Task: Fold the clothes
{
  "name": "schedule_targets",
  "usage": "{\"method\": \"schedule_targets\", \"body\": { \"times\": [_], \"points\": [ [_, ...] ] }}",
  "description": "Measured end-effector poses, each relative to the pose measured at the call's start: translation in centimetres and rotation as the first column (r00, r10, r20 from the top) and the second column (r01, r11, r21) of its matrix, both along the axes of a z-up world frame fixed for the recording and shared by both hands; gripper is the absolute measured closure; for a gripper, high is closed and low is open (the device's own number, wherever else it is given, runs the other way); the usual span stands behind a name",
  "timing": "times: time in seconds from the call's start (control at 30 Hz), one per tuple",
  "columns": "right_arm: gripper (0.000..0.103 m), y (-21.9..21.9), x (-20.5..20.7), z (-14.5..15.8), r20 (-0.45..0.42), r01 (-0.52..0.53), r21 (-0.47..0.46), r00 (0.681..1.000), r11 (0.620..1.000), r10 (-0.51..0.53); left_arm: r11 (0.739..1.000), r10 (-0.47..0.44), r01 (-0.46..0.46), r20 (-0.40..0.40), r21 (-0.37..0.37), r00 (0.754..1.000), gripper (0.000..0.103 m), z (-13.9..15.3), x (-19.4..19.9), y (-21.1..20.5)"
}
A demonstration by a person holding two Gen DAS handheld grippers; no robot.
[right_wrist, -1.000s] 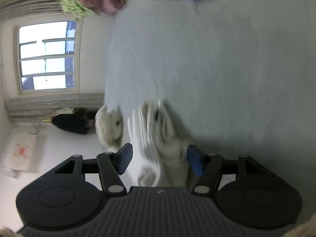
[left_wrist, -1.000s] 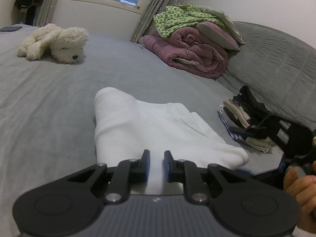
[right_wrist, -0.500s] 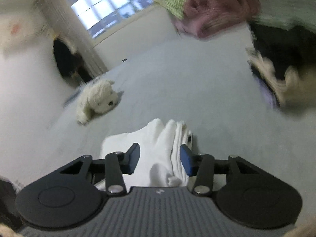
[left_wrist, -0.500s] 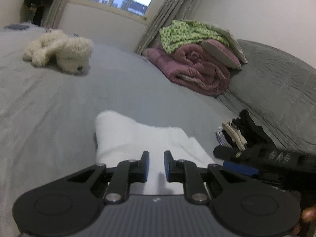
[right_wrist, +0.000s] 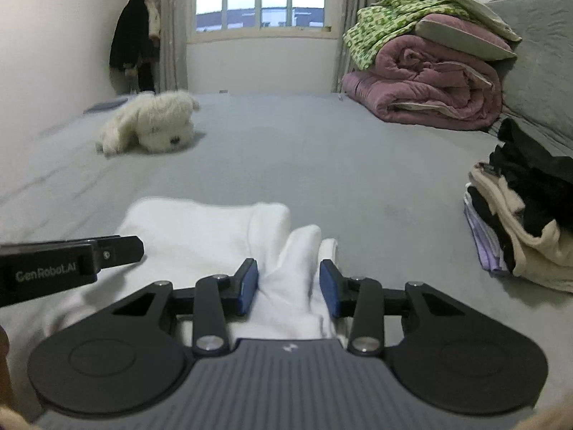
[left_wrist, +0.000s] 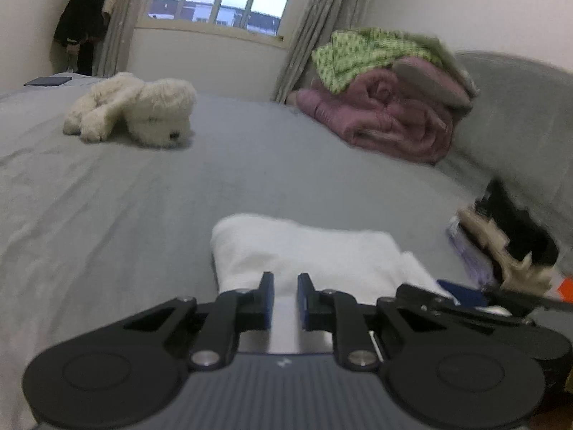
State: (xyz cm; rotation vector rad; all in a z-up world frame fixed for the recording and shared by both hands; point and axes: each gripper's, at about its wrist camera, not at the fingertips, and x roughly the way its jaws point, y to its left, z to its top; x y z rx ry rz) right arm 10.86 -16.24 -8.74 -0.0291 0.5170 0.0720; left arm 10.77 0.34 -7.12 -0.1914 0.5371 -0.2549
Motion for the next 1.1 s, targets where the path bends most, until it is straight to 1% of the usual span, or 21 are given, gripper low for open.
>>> {"method": "schedule_targets", "body": {
  "times": [0.03,0.1,0.17,0.27,0.33,0.4,0.47,0.5,0.53,0.57,0.6,0.67,0.7,0.77,0.87,0.9,1.0,1.1],
  "points": [
    [0.062,0.0,0.0,-0.3,-0.007,-0.005,-0.009,1.000,1.000,0.004,1.000,-0.003,0.003,-0.001,0.009,1.000,0.089,-0.4,0.0,-0.1],
    [0.061,-0.8,0.4,-0.5,-0.026,-0.002,0.025,1.000,1.000,0.003,1.000,0.002,-0.002,-0.008,-0.002,1.000,0.092,-0.5,0.1,0.1],
    [0.056,-1.4,0.7,-0.4,-0.047,0.004,0.066,0.999,0.998,-0.001,1.000,0.005,-0.006,-0.014,-0.028,1.000,0.094,-0.7,0.1,0.4],
    [0.054,-2.0,0.9,-0.1,-0.069,0.025,0.126,0.997,0.992,-0.016,0.999,0.009,-0.010,-0.017,-0.036,1.000,0.094,-0.7,0.0,0.5],
    [0.054,-2.0,0.6,0.3,-0.067,0.030,0.137,0.998,0.990,-0.021,0.999,0.012,-0.013,-0.023,-0.035,1.000,0.094,-0.3,-0.1,0.3],
    [0.053,-1.9,0.4,0.6,-0.065,0.035,0.149,0.998,0.988,-0.026,0.998,0.008,-0.010,-0.038,-0.058,0.999,0.087,0.2,-0.1,0.3],
    [0.052,-2.1,0.3,1.1,-0.069,0.040,0.171,0.997,0.984,-0.029,0.996,-0.001,-0.004,-0.052,-0.090,0.999,0.073,0.6,-0.1,0.5],
    [0.050,-2.1,0.2,1.3,-0.070,0.042,0.182,0.997,0.982,-0.030,0.994,-0.006,0.000,-0.057,-0.107,0.998,0.069,0.9,-0.1,0.7],
    [0.048,-2.2,0.1,1.6,-0.072,0.043,0.191,0.997,0.981,-0.030,0.993,-0.008,0.001,-0.059,-0.116,0.998,0.063,1.1,-0.2,0.7],
    [0.047,-2.2,0.0,1.7,-0.074,0.047,0.198,0.997,0.979,-0.033,0.993,-0.008,0.001,-0.059,-0.119,0.998,0.058,1.4,-0.3,0.8],
    [0.047,-2.3,-0.1,2.0,-0.076,0.048,0.206,0.997,0.977,-0.033,0.993,-0.006,-0.001,-0.059,-0.120,0.998,0.056,1.5,-0.4,0.9],
    [0.044,-2.6,-0.2,2.3,-0.082,0.043,0.224,0.996,0.974,-0.025,0.993,0.002,-0.009,-0.060,-0.121,0.998,0.047,1.8,-0.5,1.1],
    [0.043,-2.7,-0.3,2.5,-0.083,0.041,0.230,0.996,0.972,-0.023,0.992,0.008,-0.016,-0.064,-0.123,0.998,0.045,1.9,-0.5,1.3],
    [0.038,-2.9,-0.5,2.7,-0.085,0.039,0.239,0.996,0.970,-0.019,0.991,0.019,-0.029,-0.078,-0.131,0.997,0.041,2.1,-0.5,1.6],
    [0.036,-3.2,-0.6,2.9,-0.100,0.038,0.258,0.995,0.965,-0.012,0.987,0.039,-0.055,-0.108,-0.153,0.993,0.034,2.3,-0.3,2.4],
    [0.035,-3.3,-0.6,3.0,-0.106,0.037,0.266,0.994,0.963,-0.009,0.986,0.046,-0.064,-0.121,-0.154,0.992,0.033,2.3,-0.2,2.5],
    [0.033,-3.6,-0.6,3.0,-0.129,0.041,0.281,0.992,0.959,-0.005,0.986,0.060,-0.087,-0.185,-0.142,0.981,0.028,2.4,0.1,3.0],
    [0.030,-3.6,-0.6,3.2,-0.155,0.048,0.268,0.988,0.962,-0.005,0.988,0.070,-0.102,-0.246,-0.119,0.967,0.023,2.3,0.3,3.2]
  ]
}}
